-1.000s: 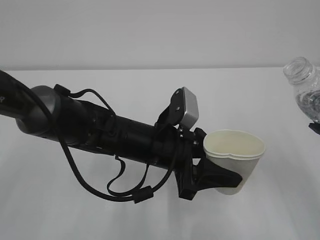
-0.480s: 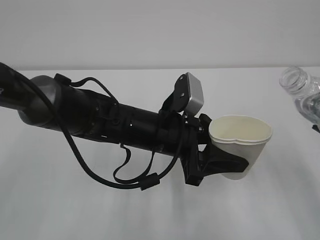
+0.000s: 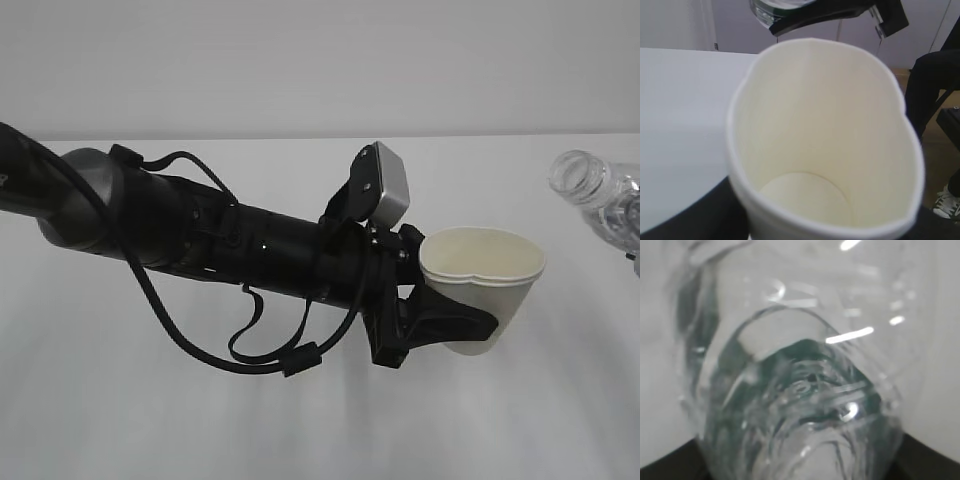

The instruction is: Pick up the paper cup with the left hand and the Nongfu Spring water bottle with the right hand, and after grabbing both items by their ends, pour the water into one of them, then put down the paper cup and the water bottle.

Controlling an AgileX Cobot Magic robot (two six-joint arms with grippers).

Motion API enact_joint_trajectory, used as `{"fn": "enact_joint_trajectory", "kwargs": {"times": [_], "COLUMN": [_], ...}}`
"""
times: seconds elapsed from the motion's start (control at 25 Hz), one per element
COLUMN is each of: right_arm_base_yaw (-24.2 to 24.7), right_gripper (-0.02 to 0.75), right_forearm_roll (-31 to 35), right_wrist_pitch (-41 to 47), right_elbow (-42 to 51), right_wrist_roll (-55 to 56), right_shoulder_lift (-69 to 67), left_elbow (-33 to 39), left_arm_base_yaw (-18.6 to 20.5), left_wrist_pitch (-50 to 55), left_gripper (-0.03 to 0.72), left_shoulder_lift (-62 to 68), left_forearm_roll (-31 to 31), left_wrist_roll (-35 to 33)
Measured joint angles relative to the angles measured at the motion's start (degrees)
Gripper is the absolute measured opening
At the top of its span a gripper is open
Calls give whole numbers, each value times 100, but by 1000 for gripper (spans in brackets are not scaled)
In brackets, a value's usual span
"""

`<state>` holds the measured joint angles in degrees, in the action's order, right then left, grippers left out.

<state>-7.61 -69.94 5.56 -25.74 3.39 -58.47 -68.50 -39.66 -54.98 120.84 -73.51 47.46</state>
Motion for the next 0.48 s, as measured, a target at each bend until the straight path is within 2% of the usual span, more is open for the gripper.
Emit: {"fn": "enact_joint_trajectory", "kwargs": {"times": [0.16, 0.48], "right_arm_base_yaw": [0, 0], "right_gripper": [428, 428], "right_forearm_roll": [-269, -367], "right_wrist_pitch": [-12, -33], "right_elbow": [0, 0], "right_wrist_roll": [0, 0], "right_shoulder_lift": [0, 0], "left_elbow": [0, -4], "left_arm_base_yaw": [0, -148], "left_wrist_pitch": [9, 50], "left_gripper": [409, 409], "left_shoulder_lift": [0, 0], "left_forearm_roll": [0, 58], "left_wrist_roll": [10, 28]}}
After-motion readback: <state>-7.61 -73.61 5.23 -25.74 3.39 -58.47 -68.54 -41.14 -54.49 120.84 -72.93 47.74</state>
